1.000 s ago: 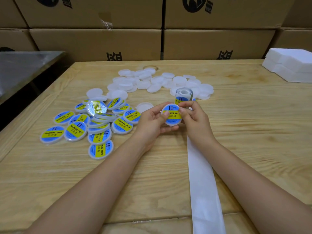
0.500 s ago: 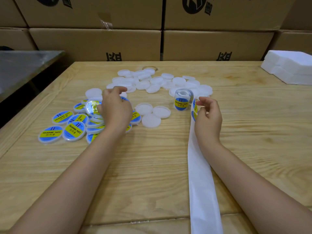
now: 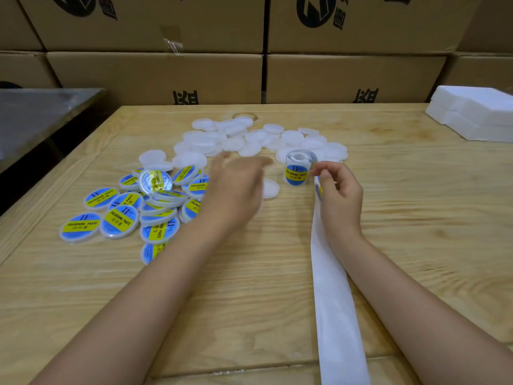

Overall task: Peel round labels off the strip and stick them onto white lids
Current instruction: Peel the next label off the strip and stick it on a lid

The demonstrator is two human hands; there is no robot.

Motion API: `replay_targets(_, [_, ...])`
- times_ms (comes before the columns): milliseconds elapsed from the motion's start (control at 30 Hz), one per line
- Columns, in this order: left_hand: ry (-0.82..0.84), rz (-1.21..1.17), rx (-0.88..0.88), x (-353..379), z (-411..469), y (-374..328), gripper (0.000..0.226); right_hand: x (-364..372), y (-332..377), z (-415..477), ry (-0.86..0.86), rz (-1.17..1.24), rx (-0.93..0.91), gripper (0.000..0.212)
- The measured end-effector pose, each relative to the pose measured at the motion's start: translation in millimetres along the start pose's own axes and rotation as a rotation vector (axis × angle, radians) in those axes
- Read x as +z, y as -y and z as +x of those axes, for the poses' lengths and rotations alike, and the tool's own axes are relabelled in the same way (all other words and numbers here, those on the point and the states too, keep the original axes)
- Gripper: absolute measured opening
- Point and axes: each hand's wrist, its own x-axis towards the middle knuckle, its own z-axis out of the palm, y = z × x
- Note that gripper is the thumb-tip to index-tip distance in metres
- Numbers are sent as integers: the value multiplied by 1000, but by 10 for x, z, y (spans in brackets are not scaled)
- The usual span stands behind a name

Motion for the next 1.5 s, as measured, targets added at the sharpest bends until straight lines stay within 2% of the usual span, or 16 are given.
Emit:
replay_targets(133, [312,-22,371,263,-258,-366,28,-20,-16,65,7,40,-43,29])
replay_targets(233, [467,-41,422,372,-355,-369,29,-63,-55,141,55,-85,-18,43])
replay_targets(333, [476,-100,404,349,-346,-377,31,-89,-85,163,172,-227,-53,56])
replay_targets(400, [506,-164,415,324,-352,-396,29,-91,-103,135,238,-314,-57,56])
replay_targets(500, [456,-237,419,310,-378,-411,13,-94,-118,88,231,-393,-14,53])
replay_targets(700, [322,-253,425,323,-384,-412,7,-74,-119,91,244,-457,-50,55])
replay_targets(833, [318,-233,297,388,-351,-356,27,-98,-108,91,277,-477,-88,52])
replay_targets(900, [334,-185,221,442,-335,-317,42,-109,-77,103,275,-503,-147,43])
replay_targets(1000, [392,-152,118,507,-317,-269,58,-141,-10,117,139,-505,-272,25])
replay_targets(1067, [400,-174,50,537,-309,-260,64,-174,42,118,114,-531,-224,22])
replay_targets(1167, [387,-187,-37,559,-294,-252,67,-213,91,104,300,-750,-90,19])
replay_targets(1333, [453,-227,-90,555,-281,-255,72,-251,143,106,669,-1046,-127,19])
replay_targets(1400, [475,-191,-82,557,-275,-259,73,-267,153,129,736,-1082,-145,25])
replay_targets(1500, [475,-187,-74,564,-269,-250,72,-281,172,137,747,-1060,-149,28])
